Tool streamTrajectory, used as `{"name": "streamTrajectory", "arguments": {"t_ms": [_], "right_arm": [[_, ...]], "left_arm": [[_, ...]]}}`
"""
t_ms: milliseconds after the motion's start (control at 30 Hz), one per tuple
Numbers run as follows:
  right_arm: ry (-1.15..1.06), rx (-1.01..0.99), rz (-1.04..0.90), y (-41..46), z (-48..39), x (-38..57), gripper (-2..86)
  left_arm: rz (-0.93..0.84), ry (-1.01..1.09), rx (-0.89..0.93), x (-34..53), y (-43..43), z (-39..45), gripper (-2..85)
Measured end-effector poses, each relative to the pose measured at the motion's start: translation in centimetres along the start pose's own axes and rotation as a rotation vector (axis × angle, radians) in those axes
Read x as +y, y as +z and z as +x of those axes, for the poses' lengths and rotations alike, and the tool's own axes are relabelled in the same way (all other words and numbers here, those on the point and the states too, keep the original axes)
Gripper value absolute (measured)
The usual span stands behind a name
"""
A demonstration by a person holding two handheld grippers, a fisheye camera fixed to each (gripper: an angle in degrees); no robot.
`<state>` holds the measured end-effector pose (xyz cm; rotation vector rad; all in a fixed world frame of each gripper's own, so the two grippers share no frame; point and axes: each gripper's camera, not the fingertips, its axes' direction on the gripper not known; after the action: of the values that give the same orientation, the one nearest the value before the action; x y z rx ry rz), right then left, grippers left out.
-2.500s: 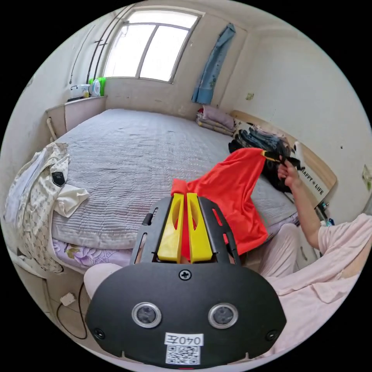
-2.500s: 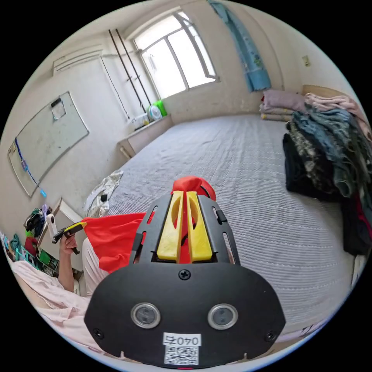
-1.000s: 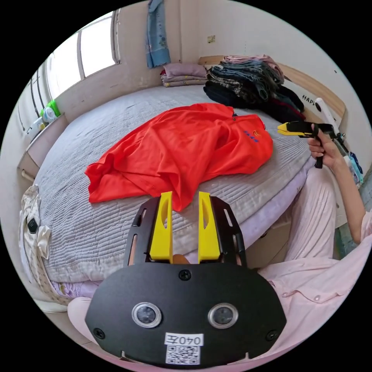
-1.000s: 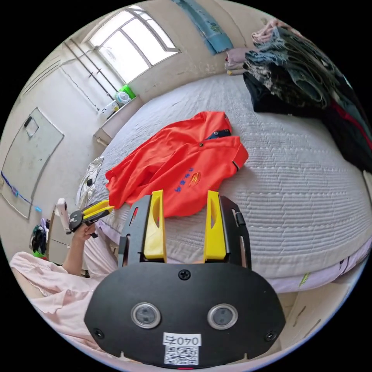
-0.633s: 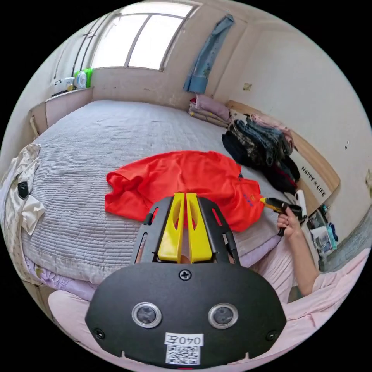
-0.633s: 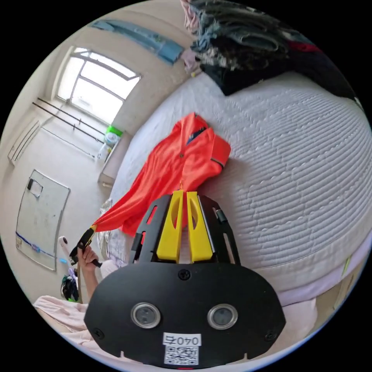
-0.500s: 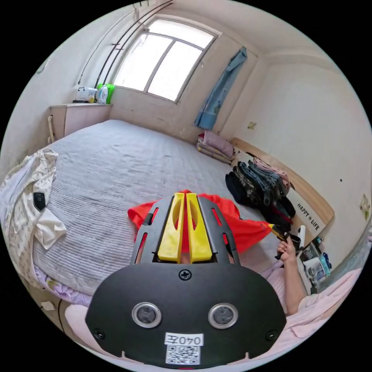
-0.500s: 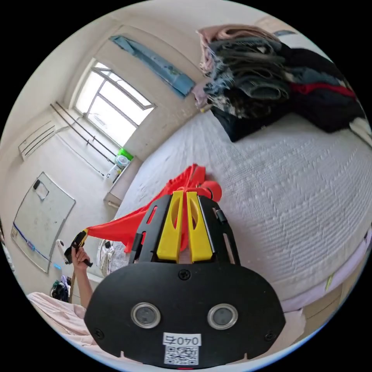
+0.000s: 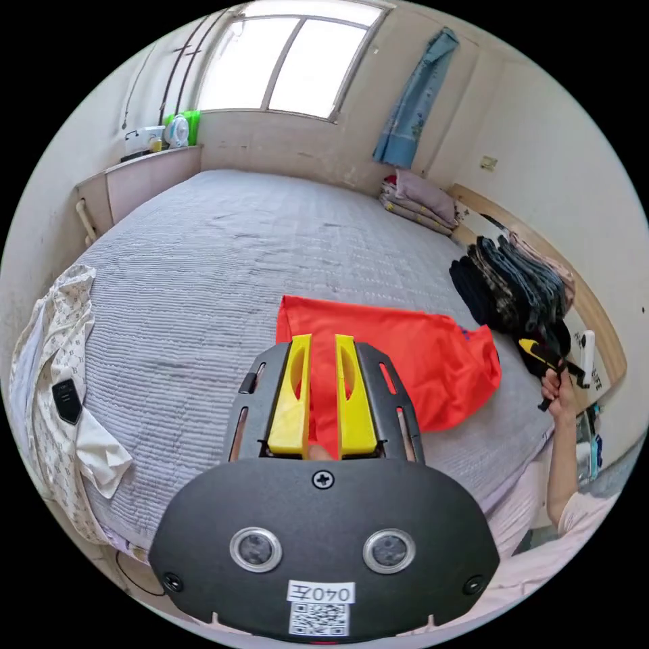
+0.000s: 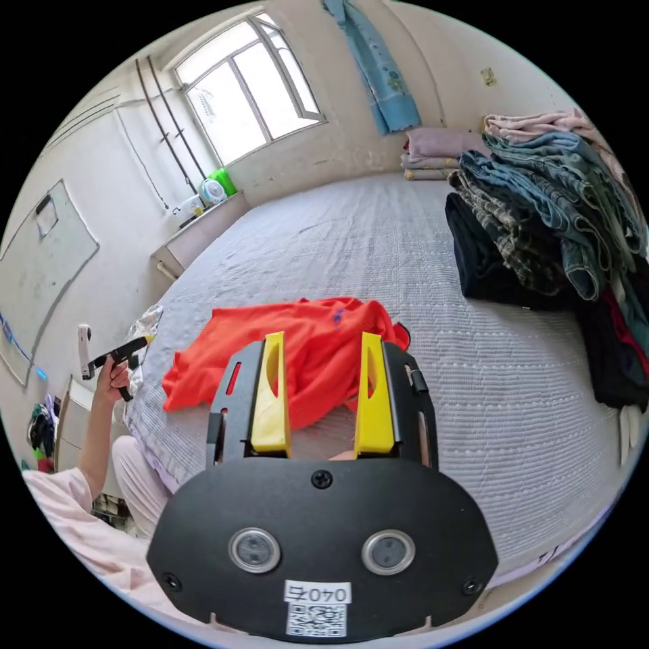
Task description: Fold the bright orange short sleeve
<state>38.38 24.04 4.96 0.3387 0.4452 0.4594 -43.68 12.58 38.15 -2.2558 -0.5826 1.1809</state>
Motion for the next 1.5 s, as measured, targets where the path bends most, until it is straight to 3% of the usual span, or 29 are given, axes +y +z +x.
{"name": "streamTrajectory", "arguments": {"t_ms": [200,433,700,933,1033,1133,1267,1333,1433,1500], "right_arm": [[0.010,-0.052,-0.090,-0.5,-0.1,6.9,13.4],[0.050,-0.042,-0.096,-1.2,-1.0,10.1,11.8],[0.018,-0.025,-0.084,-0.9,-2.5,8.5,9.2],[-0.151,0.007,-0.043,2.5,-8.4,1.8,0.0],[-0.237,0.039,-0.178,6.9,-10.8,-0.7,-0.7],[-0.251,0.185,-0.501,10.9,-11.3,-0.2,-0.9],[-0.279,0.225,-0.654,8.8,-11.5,5.9,-0.8],[-0.285,0.172,-0.643,7.3,-11.9,8.4,-0.7],[-0.292,0.141,-0.451,3.5,-12.9,10.0,0.2],[-0.307,0.142,-0.360,1.7,-13.6,10.3,1.8]], "left_arm": [[-0.149,0.143,-0.124,8.6,1.3,3.9,3.5],[-0.334,0.107,-0.201,9.6,6.2,5.5,2.8],[-0.055,0.049,-0.105,8.8,-3.0,5.7,-0.8],[-0.040,0.057,-0.079,9.5,-6.2,5.9,-0.8],[-0.046,0.065,-0.105,10.4,-5.9,6.7,-0.8],[-0.033,0.037,-0.116,11.3,-6.5,6.4,-0.8],[-0.016,0.004,-0.080,13.3,-9.1,4.9,-0.9],[-0.064,0.005,-0.043,14.3,-9.3,4.4,-1.0],[-0.201,-0.014,-0.105,15.9,-7.7,3.8,-1.3],[-0.221,-0.072,-0.303,16.6,-7.6,3.7,-1.2]]}}
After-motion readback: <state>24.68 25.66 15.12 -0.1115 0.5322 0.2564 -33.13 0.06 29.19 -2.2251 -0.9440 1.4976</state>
